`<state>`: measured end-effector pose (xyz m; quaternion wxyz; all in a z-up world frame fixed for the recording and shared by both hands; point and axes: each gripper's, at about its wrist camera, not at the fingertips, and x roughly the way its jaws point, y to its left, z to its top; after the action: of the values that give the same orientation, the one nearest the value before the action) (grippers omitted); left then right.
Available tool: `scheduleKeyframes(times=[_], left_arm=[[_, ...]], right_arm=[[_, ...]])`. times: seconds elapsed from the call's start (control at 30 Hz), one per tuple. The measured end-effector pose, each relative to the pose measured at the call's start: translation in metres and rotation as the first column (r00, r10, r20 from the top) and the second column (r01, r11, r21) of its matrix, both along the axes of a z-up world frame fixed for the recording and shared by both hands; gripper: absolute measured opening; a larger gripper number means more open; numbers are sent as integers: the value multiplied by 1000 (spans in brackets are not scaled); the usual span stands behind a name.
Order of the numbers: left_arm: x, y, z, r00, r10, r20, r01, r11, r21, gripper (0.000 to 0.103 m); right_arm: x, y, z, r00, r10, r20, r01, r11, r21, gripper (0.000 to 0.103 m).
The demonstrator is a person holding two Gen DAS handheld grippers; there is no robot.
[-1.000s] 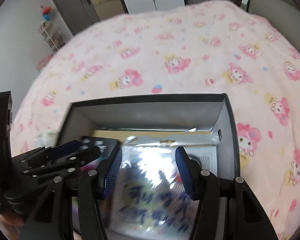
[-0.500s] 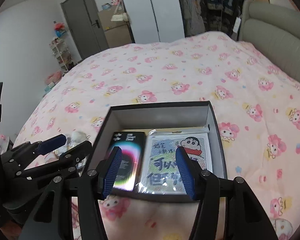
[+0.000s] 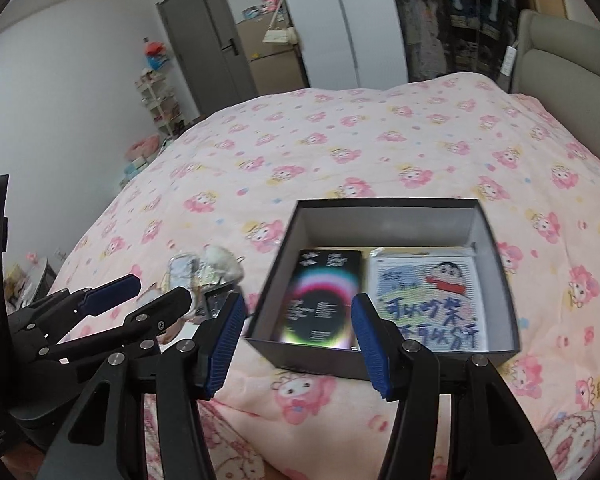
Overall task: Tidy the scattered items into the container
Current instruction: 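Withdraw the left gripper from the box toward the scattered items, then grasp the white envelope card with the left gripper and lift it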
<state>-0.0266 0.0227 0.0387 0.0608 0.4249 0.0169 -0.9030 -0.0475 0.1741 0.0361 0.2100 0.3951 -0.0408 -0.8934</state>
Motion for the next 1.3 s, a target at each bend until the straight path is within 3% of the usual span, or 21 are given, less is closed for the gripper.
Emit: scheduleKeyframes(times=[0.23,0.73,0.83,0.9,1.0,1.07,1.17,1.3], left_arm=[[8,-46,-16,998,58,37,-58,998,12,54],[21,-140,-61,979,167,119,-180,978,110,54],[22,-162,-77,974,175,141,-197,968,158,55],[21,-178,-90,974,164,158,-198,954,227,57],[22,-208,-116,961,178,211,-242,910,337,58],[20,-229,-138,942,206,264,-294,887,357,58],[15,-250,-168,921,195,337,-316,880,355,58],[8,-262,-194,915,130,382,-298,854,426,58]], right_arm=[[-1,-49,-10,997,74,28,-75,996,39,52],[-3,-148,-40,975,203,88,-213,968,132,52],[-6,-166,-52,964,238,114,-253,959,132,52],[-11,-177,-62,953,269,136,-285,951,120,53],[-23,-190,-87,943,271,192,-297,947,122,53],[-33,-194,-105,939,251,234,-286,949,133,53],[-47,-201,-131,924,235,301,-285,949,133,53],[-58,-215,-163,896,242,373,-316,937,151,53]])
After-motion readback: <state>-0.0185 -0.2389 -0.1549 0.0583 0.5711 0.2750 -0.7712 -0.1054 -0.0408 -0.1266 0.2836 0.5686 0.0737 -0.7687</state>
